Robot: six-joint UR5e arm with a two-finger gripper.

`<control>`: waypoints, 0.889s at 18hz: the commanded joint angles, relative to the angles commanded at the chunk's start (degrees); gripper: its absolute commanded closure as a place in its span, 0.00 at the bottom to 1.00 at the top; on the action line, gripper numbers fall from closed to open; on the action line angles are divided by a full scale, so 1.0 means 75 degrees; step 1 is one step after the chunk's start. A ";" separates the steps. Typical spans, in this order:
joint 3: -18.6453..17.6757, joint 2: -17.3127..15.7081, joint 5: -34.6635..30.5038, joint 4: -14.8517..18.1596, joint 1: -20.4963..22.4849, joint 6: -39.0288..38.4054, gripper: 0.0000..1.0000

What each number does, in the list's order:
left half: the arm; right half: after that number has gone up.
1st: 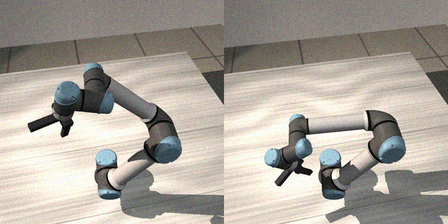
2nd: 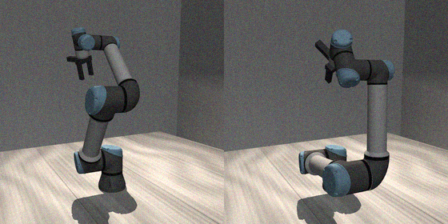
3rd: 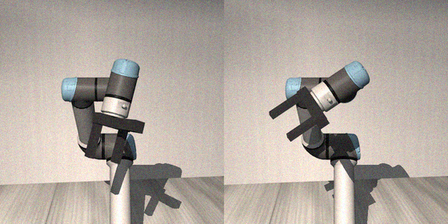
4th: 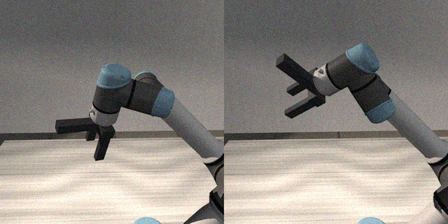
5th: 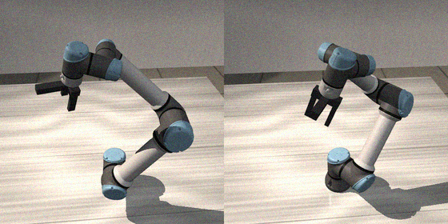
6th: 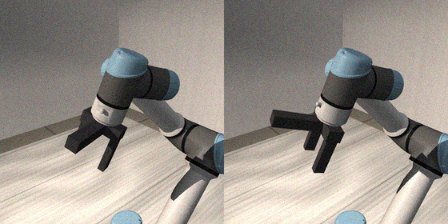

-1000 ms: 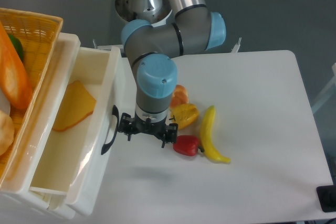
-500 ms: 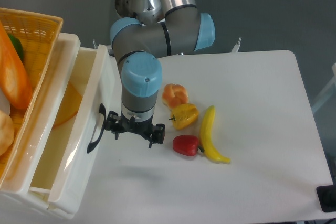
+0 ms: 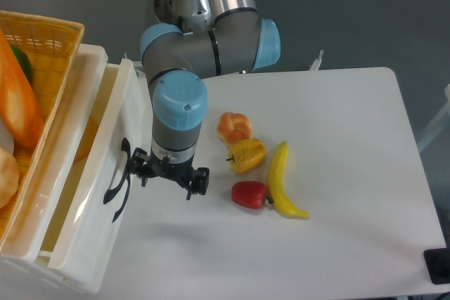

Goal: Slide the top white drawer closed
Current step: 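Push the drawer front with the gripper into the cabinet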

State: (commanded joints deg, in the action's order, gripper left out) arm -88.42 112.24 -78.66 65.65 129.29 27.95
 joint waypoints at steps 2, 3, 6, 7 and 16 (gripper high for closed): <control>0.0000 0.0000 0.0000 0.0000 -0.0012 0.0000 0.00; 0.0000 0.0000 0.0012 0.0000 -0.0023 0.0000 0.00; 0.0000 0.0000 0.0047 0.0012 -0.0082 0.0000 0.00; 0.0000 0.0000 0.0047 0.0000 -0.0082 0.0000 0.00; -0.0012 0.0000 0.0059 0.0012 -0.0199 -0.0023 0.00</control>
State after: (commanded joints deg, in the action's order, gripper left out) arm -88.51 112.24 -78.22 65.74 127.79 27.77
